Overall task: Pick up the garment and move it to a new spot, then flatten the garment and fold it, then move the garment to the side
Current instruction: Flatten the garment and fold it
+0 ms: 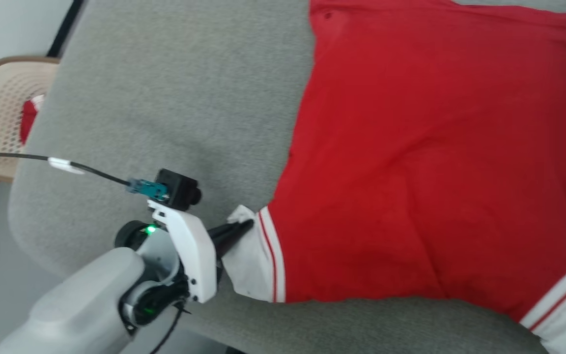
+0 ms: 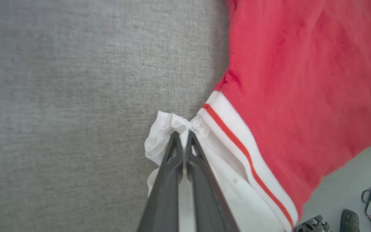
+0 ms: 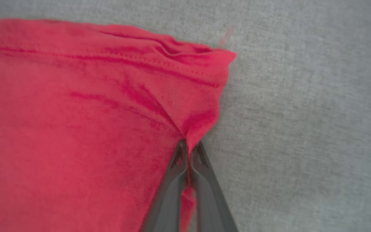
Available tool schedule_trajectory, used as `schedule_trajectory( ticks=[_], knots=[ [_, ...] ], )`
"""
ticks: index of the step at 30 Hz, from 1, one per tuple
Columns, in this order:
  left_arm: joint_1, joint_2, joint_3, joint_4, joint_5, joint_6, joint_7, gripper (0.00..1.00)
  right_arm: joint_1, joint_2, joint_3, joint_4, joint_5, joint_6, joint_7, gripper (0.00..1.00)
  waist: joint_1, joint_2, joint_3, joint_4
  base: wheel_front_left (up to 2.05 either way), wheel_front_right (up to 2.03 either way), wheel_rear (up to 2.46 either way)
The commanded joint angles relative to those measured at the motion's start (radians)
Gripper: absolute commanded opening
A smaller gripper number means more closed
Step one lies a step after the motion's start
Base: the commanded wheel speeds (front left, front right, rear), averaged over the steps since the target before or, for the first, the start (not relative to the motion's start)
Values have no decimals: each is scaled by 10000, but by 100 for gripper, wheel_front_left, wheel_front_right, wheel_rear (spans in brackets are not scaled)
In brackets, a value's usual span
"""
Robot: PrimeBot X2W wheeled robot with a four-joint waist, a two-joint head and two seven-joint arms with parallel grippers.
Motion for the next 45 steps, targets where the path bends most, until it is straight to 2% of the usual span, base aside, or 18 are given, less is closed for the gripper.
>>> schedule_trajectory(
  ticks=[1,7,12,15,19,23,31,37,40,43,44,45],
  knots=[
    [53,101,89,148,1,79,-94,0,779,182,286,402,200,1,418,0,0,-1,-137,-285,0,0,0],
    [393,692,314,-12,-143,314,-274,0,1151,23,2316,-1073,2037,1,643,0,0,-1,-502,-1115,0,0,0],
    [703,1199,454,-378,-289,586,-291,0,2303,-562,3677,-3313,4052,-1,1510,0,0,-1,-851,-1714,0,0,0],
    [872,1497,527,-664,-379,772,-283,0,3225,-1008,4069,-4970,5068,-1,2109,0,0,-1,-1049,-2002,0,0,0],
    [1066,1846,604,-1022,-478,1025,-239,0,4526,-1454,4005,-6963,5931,-1,2920,0,0,-1,-1254,-2327,0,0,0],
    [1249,2134,696,-1333,-587,1262,-250,0,5846,-1525,3531,-8703,6384,-1,3684,0,0,-1,-1407,-2608,0,0,0],
    [1495,2454,793,-1803,-675,1635,-250,0,8417,-890,2130,-11492,6352,-1,4753,0,0,-1,-1573,-2927,0,0,0],
    [1537,2442,793,-1939,-682,1714,-263,0,9701,-130,1407,-12105,5925,-1,4663,0,0,-1,-1507,-2919,0,0,0],
    [1507,2399,780,-1946,-665,1693,-260,0,10119,212,1370,-11796,5657,-1,4124,0,0,-1,-1435,-2897,0,0,0],
    [1418,2342,768,-1908,-642,1635,-239,0,10146,253,1539,-11163,5424,-1,3434,0,0,-1,-1397,-2859,0,0,0],
    [1410,2321,759,-1891,-639,1615,-239,0,10095,251,1635,-10912,5407,-1,3170,22,0,-1,-1396,-2853,0,0,0],
    [1406,2300,751,-1882,-642,1606,-241,0,10046,258,1689,-10715,5423,-1,2914,48,0,-1,-1397,-2845,0,0,0]
  ],
)
